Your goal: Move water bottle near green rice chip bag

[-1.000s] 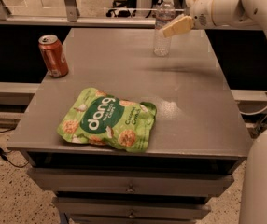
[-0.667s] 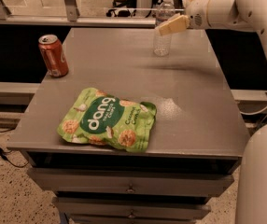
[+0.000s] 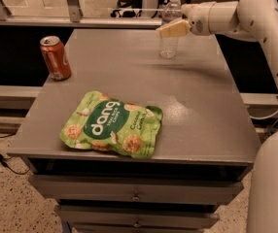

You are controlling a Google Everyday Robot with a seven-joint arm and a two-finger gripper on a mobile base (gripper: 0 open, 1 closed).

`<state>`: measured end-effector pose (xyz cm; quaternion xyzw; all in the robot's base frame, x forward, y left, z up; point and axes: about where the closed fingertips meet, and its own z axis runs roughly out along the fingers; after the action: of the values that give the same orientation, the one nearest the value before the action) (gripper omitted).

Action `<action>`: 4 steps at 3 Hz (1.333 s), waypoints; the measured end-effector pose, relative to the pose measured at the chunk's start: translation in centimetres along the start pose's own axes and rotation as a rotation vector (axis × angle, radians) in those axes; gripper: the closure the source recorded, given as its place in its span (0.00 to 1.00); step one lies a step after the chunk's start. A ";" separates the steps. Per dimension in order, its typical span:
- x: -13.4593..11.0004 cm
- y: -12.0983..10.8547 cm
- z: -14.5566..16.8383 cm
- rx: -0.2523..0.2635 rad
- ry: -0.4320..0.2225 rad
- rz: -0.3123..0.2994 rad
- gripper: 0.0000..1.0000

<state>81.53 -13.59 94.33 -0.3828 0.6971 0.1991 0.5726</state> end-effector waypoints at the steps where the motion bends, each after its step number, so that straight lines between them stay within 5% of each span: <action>1: 0.8 0.2 0.0 0.013 -0.005 -0.002 0.38; 3: -0.6 0.9 -1.4 0.014 -0.021 0.008 0.86; 4: -0.6 1.1 -1.1 0.008 -0.021 0.010 1.00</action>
Offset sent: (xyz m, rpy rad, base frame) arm -0.0148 -0.0132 -0.0022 -0.0043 -0.0463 -0.0379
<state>80.01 -13.54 95.07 -0.3747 0.6938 0.2030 0.5806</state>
